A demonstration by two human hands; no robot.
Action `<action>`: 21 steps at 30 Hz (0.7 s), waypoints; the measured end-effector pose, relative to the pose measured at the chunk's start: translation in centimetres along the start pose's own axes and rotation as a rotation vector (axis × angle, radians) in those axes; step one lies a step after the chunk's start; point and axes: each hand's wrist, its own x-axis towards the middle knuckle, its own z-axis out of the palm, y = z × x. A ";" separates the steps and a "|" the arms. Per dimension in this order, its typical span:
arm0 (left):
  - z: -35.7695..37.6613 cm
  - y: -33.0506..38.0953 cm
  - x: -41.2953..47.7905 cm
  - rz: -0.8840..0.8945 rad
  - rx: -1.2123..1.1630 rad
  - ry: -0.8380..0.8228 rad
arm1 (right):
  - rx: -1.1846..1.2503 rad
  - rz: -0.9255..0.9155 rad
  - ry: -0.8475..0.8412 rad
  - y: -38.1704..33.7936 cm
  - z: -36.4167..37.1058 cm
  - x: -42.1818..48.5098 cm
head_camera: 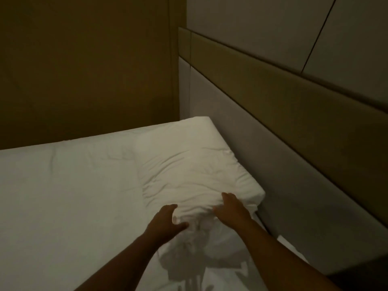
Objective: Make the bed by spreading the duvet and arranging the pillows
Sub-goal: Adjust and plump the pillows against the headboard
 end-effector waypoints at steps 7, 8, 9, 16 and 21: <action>-4.2 0.8 -8.3 0.112 0.218 0.002 | 0.103 -0.132 0.033 -2.7 -0.6 -10.0; -4.5 0.7 -9.4 0.129 0.233 0.013 | 0.119 -0.133 0.037 -2.9 -0.4 -11.6; -4.7 0.4 -10.5 0.151 0.244 0.021 | 0.134 -0.128 0.046 -3.1 -0.2 -13.2; -4.2 -1.5 -18.6 0.333 0.255 0.027 | 0.232 -0.010 0.157 -2.7 1.6 -27.1; -0.8 0.0 -23.7 0.453 0.246 -0.052 | 0.270 0.123 0.187 1.8 3.4 -34.9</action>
